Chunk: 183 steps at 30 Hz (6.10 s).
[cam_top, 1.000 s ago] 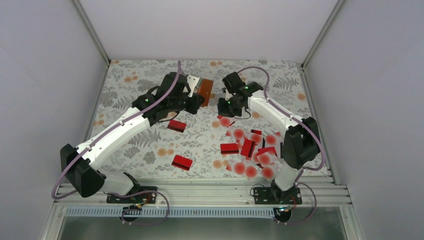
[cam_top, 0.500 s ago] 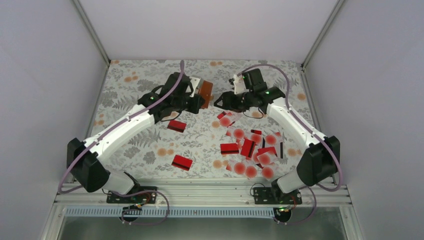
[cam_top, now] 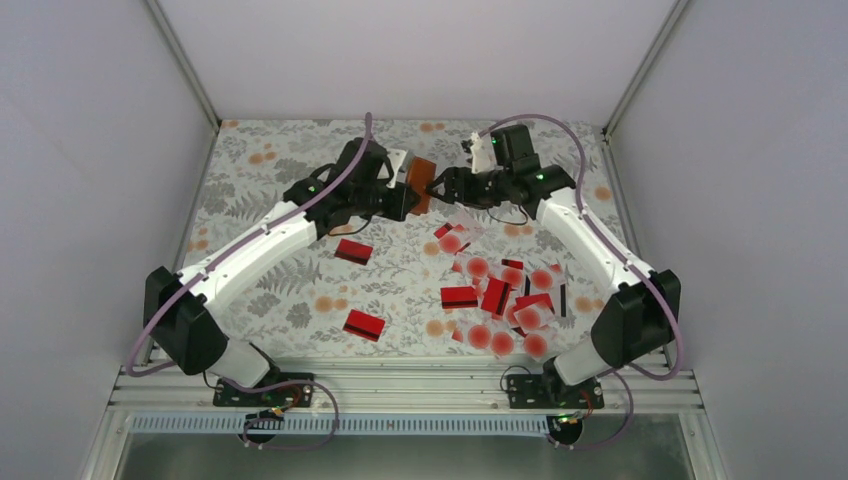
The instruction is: Put the credit cards into the card holder
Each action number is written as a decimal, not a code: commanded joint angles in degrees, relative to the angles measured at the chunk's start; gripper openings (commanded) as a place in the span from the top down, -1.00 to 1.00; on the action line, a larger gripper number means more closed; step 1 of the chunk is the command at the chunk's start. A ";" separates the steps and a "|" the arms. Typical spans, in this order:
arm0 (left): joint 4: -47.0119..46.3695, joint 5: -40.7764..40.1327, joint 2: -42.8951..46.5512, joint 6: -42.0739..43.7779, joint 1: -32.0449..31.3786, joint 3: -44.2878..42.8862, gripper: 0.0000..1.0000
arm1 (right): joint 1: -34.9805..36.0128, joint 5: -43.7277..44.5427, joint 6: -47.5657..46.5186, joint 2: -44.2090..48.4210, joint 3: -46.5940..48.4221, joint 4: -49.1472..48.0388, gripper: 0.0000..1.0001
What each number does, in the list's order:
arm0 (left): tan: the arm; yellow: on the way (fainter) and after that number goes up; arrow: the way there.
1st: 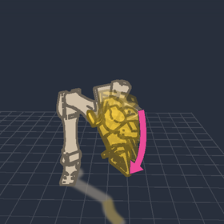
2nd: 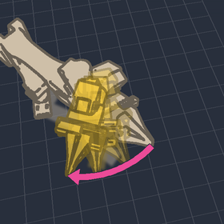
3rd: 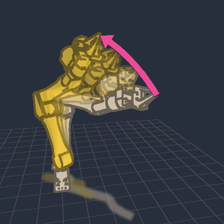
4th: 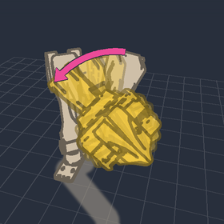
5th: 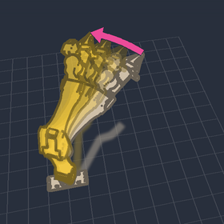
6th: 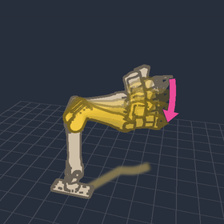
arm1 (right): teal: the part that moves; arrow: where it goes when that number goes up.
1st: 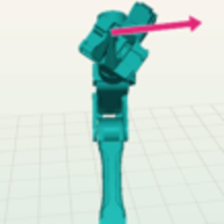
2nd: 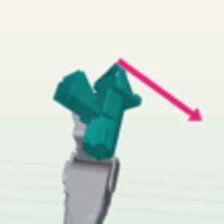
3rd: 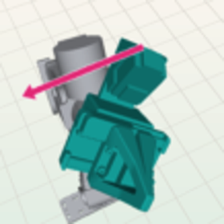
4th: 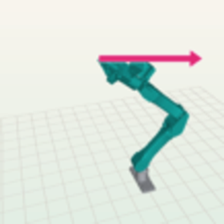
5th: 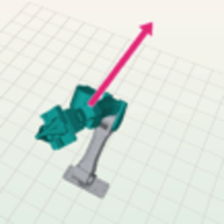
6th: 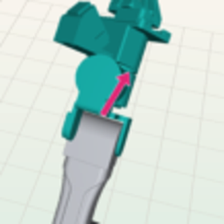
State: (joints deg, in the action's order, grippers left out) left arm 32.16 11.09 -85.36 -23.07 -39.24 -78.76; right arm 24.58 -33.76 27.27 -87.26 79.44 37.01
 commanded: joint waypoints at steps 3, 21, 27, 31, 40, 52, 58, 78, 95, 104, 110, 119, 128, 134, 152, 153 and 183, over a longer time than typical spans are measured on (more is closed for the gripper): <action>-2.21 4.10 0.83 -2.50 0.13 -1.92 0.95 | -3.24 -0.27 -0.99 -1.17 0.17 -0.53 -0.21; -6.19 9.39 1.27 -0.86 0.13 -3.03 0.95 | -7.87 -22.39 -10.91 -4.61 -2.08 2.48 0.31; -7.05 13.68 1.99 -0.98 0.25 -3.08 0.95 | -10.27 -32.81 -13.26 -3.00 -1.99 0.12 0.30; -9.15 17.61 3.16 -3.29 1.18 -3.24 0.95 | -10.72 -39.20 -14.70 -2.34 -0.55 -0.04 0.26; -11.74 24.94 3.49 -6.36 3.56 -4.52 0.95 | -10.72 -44.97 -13.78 -1.05 0.79 -2.47 0.31; -11.53 29.30 4.57 -5.93 5.52 -4.20 0.95 | -10.77 -45.38 -7.60 1.81 4.68 -7.24 0.34; -11.18 30.82 4.09 -4.97 5.83 -4.36 0.95 | -10.72 -44.64 -6.48 2.36 5.73 -7.25 0.39; -12.00 29.70 3.99 -5.20 6.03 -3.87 0.95 | -10.81 -43.73 -4.07 4.47 7.24 -7.75 0.35; -12.41 30.27 2.61 -4.98 6.75 -3.50 0.95 | -12.13 -43.55 -2.84 5.98 6.25 -8.55 0.45; -13.94 31.36 1.11 -5.59 6.81 -2.93 0.95 | -12.14 -45.33 -2.21 5.81 4.69 -10.26 0.72; -15.33 32.25 0.40 -6.03 6.98 -1.74 0.94 | -12.17 -45.63 -2.53 4.59 4.83 -9.35 0.92; -11.07 28.62 0.46 -2.34 7.83 2.32 -0.34 | -11.44 -39.60 -0.18 3.68 -0.61 -8.27 0.92; -2.56 20.10 6.55 5.07 13.14 8.88 -0.90 | -8.30 -32.05 4.63 2.04 -11.85 -12.64 0.92; -1.26 18.19 9.21 6.71 14.34 13.85 -0.85 | -4.04 -29.15 4.33 -3.79 -13.37 -15.13 0.92; -14.95 31.24 12.47 0.91 25.64 32.04 -0.40 | -2.61 -36.21 3.10 -15.05 -6.20 -17.23 0.92; -16.86 34.39 12.19 0.18 26.44 33.16 -0.41 | -2.61 -36.33 3.18 -14.92 -5.10 -16.80 0.92; -82.71 59.65 0.39 -35.91 34.10 41.77 -0.26 | -1.53 -40.59 14.75 -12.07 16.73 -12.94 0.92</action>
State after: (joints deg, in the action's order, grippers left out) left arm -40.16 69.47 -83.35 -52.86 -5.37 -35.51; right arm 21.96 -72.16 40.07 -101.12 92.58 23.29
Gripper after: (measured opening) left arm 0.647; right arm 0.039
